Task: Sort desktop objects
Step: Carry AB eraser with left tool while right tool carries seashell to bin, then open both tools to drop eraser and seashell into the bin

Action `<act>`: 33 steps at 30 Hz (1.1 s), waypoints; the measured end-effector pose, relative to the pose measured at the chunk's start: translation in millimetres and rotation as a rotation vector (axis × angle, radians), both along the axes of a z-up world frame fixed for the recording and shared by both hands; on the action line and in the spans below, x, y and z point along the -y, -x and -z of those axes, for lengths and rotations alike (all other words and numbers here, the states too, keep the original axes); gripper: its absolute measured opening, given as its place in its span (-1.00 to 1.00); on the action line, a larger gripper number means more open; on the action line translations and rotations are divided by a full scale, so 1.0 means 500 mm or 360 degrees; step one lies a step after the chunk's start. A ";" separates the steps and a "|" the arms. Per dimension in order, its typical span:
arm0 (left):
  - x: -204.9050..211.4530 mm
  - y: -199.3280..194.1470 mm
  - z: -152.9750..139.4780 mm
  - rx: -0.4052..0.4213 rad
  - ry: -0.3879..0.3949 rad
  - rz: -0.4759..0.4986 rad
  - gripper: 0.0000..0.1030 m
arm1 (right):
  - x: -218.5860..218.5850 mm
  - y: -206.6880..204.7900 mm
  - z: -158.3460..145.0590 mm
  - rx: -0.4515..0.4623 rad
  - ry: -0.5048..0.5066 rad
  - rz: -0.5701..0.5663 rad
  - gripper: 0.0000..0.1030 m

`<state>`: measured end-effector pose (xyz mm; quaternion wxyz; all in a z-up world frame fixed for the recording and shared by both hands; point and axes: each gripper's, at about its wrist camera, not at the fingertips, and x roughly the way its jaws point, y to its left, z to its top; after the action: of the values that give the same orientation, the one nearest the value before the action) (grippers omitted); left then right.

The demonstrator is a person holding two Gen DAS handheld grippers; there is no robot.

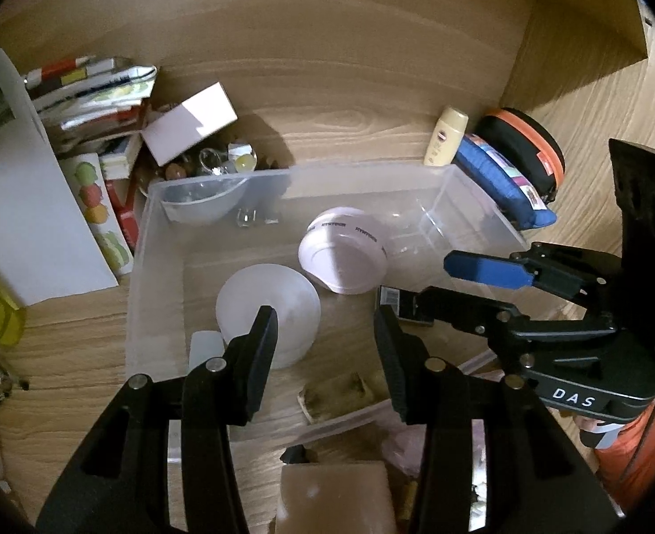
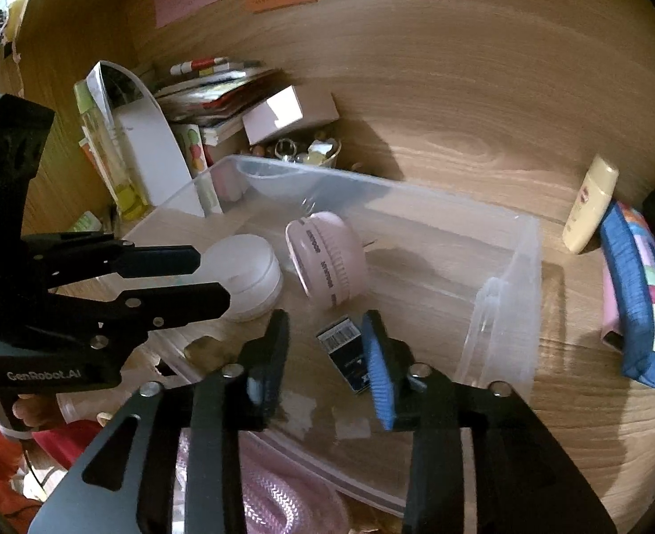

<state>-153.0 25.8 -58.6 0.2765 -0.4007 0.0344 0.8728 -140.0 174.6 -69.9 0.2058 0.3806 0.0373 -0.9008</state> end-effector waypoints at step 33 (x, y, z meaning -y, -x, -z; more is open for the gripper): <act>0.110 -0.140 0.019 -0.0056 0.0111 -0.0153 0.49 | -0.056 -0.226 -0.052 -0.0226 -0.0172 0.0119 0.34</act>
<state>-83.1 -29.1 -67.9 0.2195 -0.3960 0.0504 0.8902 -27.2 202.5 -44.0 0.1481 0.3276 0.0863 -0.9292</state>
